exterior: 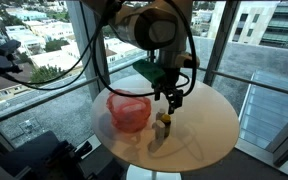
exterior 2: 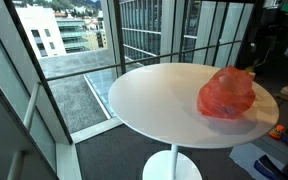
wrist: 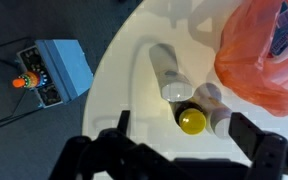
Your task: Pick up the forward white container from the table and put it in the orange plastic
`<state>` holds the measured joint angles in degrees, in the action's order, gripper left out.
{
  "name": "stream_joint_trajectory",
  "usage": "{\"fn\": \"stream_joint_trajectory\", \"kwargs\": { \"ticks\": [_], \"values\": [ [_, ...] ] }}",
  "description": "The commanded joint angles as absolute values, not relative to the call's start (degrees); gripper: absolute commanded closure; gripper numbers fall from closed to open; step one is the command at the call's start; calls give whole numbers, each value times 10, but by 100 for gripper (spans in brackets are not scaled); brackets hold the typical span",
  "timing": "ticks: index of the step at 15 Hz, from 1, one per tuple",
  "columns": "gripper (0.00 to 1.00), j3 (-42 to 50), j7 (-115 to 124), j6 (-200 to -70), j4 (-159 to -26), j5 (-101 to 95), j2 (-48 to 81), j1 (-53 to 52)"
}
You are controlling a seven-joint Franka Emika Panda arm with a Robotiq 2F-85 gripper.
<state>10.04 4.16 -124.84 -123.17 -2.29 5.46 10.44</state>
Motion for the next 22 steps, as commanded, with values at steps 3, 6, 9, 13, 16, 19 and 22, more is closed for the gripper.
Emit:
{"fn": "stream_joint_trajectory", "kwargs": {
  "ticks": [3,6,9,13,16,19,22],
  "values": [
    [0,105,47,-1334,-1288,-42,55,103],
    [0,106,46,-1397,-1315,-42,66,104],
    [0,104,42,-1442,-1331,-30,82,103],
    [0,103,41,-1467,-1332,-25,105,101],
    [0,101,40,-1468,-1327,-22,116,99],
    [0,98,38,-1466,-1323,-20,124,96],
    [0,98,40,-1465,-1316,-22,136,94]
  ]
}}
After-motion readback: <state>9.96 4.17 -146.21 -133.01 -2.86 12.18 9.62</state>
